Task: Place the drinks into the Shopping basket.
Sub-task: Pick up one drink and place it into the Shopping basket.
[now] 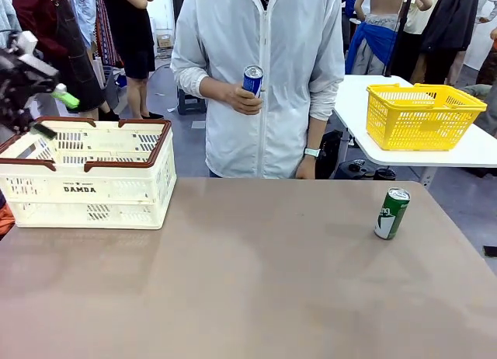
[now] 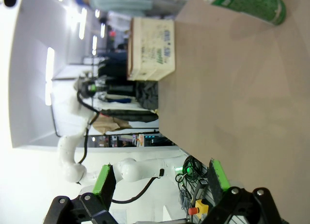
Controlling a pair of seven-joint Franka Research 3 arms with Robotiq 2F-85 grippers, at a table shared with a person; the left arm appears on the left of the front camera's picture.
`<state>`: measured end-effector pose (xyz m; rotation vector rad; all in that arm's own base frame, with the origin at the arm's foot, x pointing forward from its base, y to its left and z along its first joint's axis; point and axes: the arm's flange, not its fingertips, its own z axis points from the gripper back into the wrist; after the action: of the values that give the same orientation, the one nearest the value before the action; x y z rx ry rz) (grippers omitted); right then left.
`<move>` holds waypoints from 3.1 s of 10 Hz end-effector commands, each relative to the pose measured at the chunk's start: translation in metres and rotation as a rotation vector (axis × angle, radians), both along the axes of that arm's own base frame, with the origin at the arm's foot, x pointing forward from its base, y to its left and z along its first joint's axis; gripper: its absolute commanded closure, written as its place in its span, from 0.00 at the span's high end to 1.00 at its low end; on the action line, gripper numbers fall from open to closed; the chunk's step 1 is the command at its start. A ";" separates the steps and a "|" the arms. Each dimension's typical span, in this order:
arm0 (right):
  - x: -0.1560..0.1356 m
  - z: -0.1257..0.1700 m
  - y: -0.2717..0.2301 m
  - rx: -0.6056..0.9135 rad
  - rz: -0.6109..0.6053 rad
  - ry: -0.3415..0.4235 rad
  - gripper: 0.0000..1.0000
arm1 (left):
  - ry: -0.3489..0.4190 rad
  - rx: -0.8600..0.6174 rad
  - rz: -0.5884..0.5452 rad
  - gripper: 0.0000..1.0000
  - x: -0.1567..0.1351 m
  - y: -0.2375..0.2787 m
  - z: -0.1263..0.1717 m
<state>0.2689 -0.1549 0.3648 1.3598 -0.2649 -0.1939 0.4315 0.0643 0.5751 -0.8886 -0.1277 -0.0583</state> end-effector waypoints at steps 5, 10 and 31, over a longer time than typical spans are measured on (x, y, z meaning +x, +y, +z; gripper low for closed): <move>-0.002 0.005 -0.002 0.000 0.010 0.021 1.00 | 0.118 -0.492 0.017 1.00 -0.085 0.118 -0.099; -0.002 0.005 -0.002 0.000 0.010 0.021 1.00 | 0.103 -0.367 -0.004 1.00 -0.109 0.081 -0.097; 0.135 0.062 0.115 -1.145 -0.038 0.026 1.00 | 0.103 -0.367 -0.004 1.00 -0.109 0.081 -0.097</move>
<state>0.3905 -0.0374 0.4260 0.2229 -0.2920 -0.0678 0.3234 0.1459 0.4774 -1.2563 -0.0334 -0.0016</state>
